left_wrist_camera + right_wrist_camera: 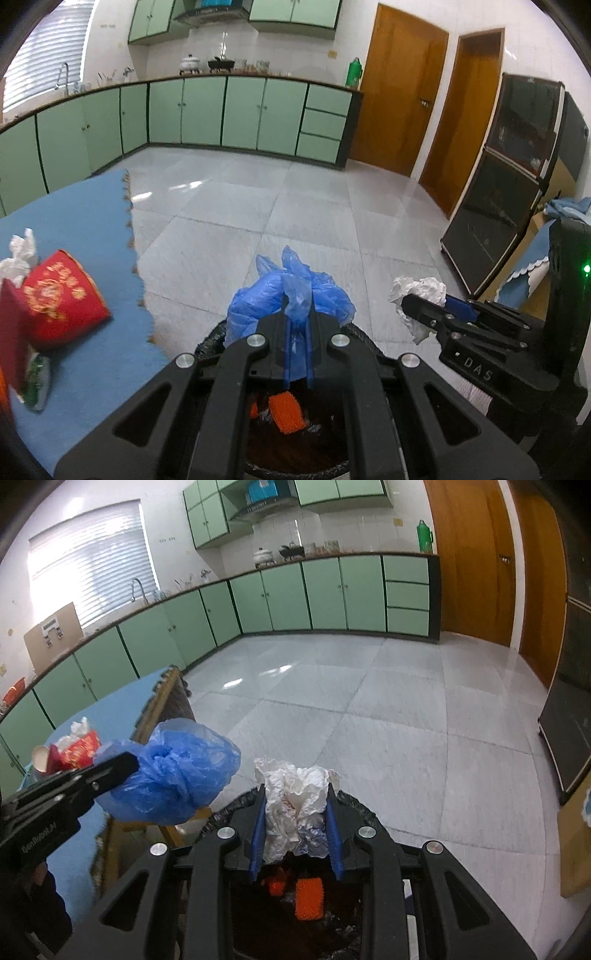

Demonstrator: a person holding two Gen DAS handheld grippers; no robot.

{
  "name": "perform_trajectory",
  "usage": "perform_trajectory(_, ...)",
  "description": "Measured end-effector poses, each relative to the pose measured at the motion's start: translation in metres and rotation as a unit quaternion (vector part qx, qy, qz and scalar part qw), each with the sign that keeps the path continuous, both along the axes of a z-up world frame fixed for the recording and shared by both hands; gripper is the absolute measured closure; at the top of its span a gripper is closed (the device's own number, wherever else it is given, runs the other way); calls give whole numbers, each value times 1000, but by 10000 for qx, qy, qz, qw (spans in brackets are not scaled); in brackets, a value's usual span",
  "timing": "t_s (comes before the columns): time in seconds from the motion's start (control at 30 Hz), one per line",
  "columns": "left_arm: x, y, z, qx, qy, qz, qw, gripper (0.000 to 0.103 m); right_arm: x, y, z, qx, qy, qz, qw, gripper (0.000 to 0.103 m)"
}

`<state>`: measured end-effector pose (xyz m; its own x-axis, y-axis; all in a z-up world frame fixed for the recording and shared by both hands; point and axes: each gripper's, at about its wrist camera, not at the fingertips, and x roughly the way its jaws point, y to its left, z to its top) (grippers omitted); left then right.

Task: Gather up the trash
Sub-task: 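Carry the blue bag and white tissue over the black bin with both tools, then open both tools to drop the bag and tissue into the bin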

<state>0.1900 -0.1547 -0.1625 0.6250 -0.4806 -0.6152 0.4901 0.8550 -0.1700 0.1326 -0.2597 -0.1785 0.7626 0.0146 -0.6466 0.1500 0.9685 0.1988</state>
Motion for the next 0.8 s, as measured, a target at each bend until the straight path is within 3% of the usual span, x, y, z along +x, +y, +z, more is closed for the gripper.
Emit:
perform_trajectory(0.13,7,-5,-10,57,192,-57,9998,96,11,-5,-21,48,190,50,9998,73)
perform_trajectory(0.27,11,-3,-9,29,253,-79,9996,92,17,-10,-32,196,346,82,9992,62)
perform_trajectory(0.33,12,-1,-7,37,230,-63,9997,78,19,-9,-35,204,402,123,9989,58)
perform_trajectory(0.37,11,3,-5,17,202,-35,9998,77,18,-9,-36,188,405,127,9989,53)
perform_trajectory(0.4,11,4,-3,5,197,-20,9998,76,18,-8,-35,153,394,110,9990,40)
perform_trajectory(0.47,12,7,1,-31,172,66,9998,65,16,-4,-32,69,324,87,9994,24)
perform_trajectory(0.67,8,26,16,-134,44,266,9995,58,11,1,-21,106,314,95,9994,17)
perform_trajectory(0.8,-2,43,32,-90,-158,450,9988,45,3,8,4,204,112,66,9997,11)
